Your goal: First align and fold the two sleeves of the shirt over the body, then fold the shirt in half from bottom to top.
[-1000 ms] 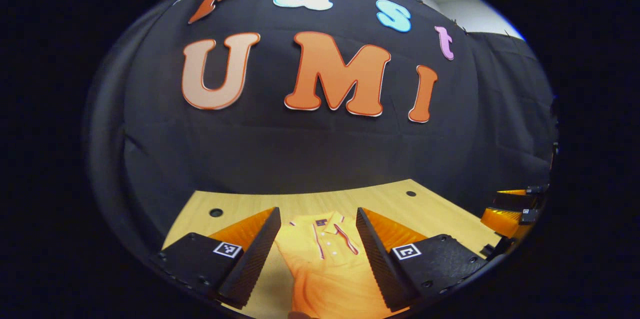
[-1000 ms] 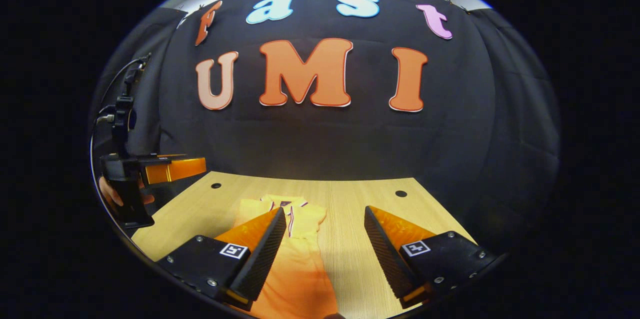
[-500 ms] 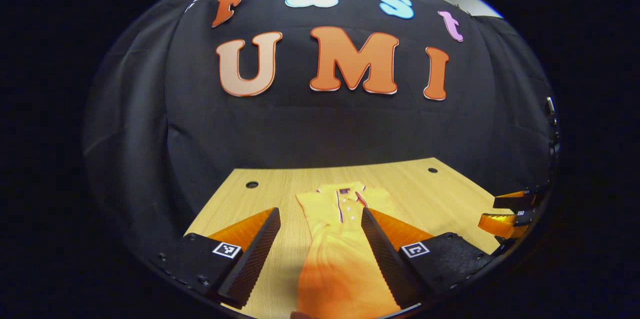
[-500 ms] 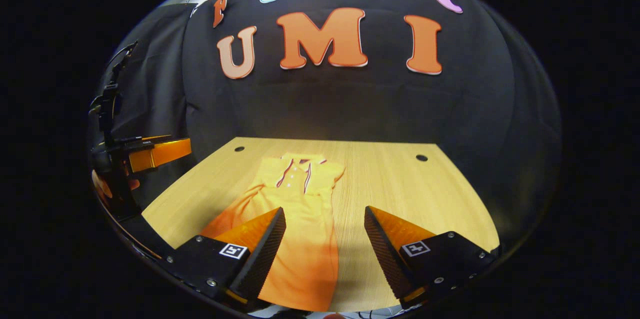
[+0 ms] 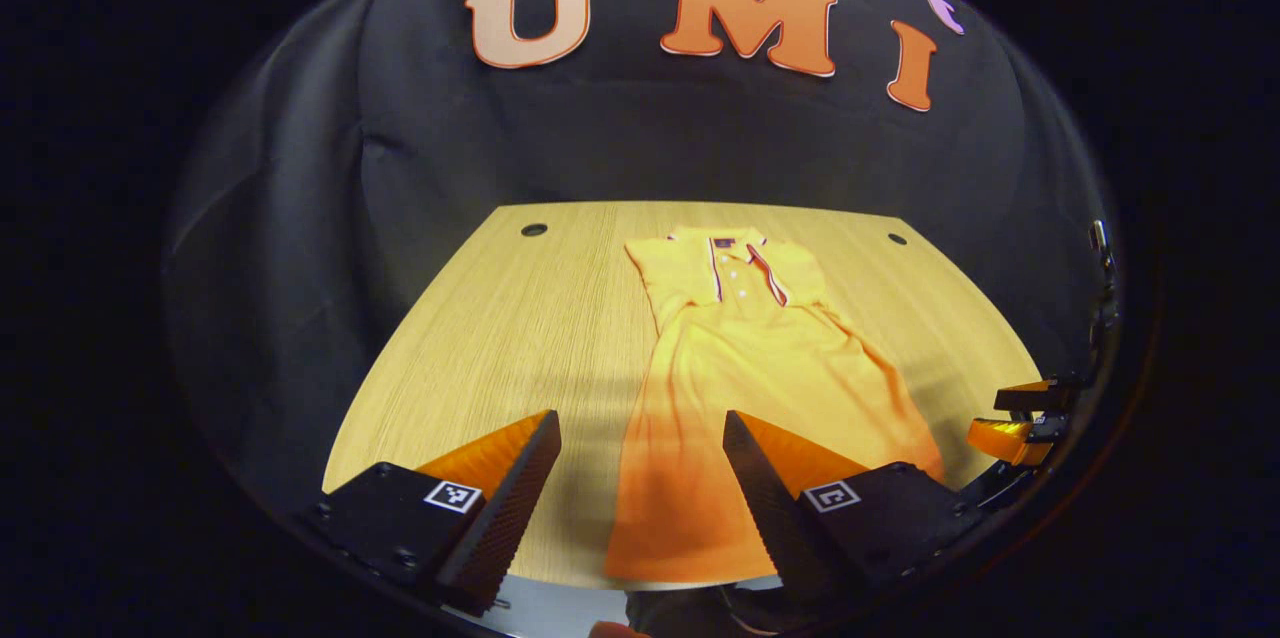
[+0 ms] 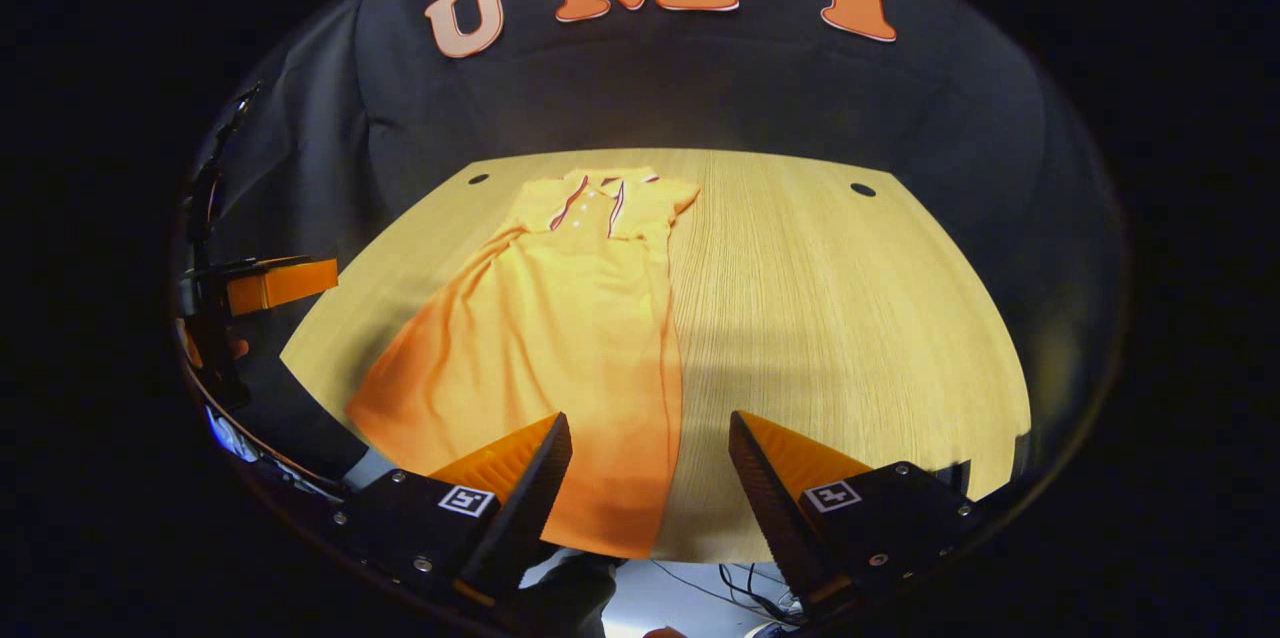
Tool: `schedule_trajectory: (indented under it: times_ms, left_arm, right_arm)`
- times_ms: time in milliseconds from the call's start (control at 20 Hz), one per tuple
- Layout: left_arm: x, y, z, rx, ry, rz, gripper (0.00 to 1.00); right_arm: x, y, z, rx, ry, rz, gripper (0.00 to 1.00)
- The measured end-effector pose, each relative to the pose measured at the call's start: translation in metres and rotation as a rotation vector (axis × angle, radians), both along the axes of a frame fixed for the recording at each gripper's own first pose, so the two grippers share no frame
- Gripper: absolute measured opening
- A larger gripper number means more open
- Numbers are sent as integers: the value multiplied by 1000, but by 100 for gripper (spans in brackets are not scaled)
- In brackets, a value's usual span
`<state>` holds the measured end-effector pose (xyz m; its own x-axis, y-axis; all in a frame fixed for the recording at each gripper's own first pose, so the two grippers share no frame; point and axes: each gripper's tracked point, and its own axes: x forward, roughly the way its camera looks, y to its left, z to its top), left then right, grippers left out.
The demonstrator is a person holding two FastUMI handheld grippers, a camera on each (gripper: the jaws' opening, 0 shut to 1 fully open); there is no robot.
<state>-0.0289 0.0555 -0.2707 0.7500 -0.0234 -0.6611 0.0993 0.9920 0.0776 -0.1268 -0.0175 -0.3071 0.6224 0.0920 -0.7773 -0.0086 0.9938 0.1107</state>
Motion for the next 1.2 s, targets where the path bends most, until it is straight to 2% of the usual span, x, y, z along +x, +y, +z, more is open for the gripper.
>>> schedule_trajectory:
  times_ms: [400,600,800,900,950,1000,1100,1150,1200]
  left_arm:
    - [-41,9,-72,-6,181,32,100]
    - [-49,9,-108,-10,273,29,100]
    - [-49,5,-127,4,292,34,100]
    - [-53,6,-135,21,293,26,100]
    - [-58,8,-141,29,308,24,100]
    - [-57,7,-138,13,267,26,100]
    - [-61,5,-135,13,247,-5,100]
    - [-58,1,-137,15,236,-33,100]
    - [-57,-4,-140,7,227,-45,86]
  right_arm:
    - [-43,29,-61,64,209,43,96]
    - [-63,31,-71,31,267,86,96]
    - [-64,27,-75,-48,260,121,92]
    - [-64,29,-75,-74,260,134,81]
    - [-63,30,-76,-69,265,127,72]
    - [-62,32,-77,-65,269,128,69]
    - [-58,33,-78,-59,254,120,56]
    - [-55,34,-77,-51,242,94,39]
    - [-55,32,-76,-39,234,65,31]
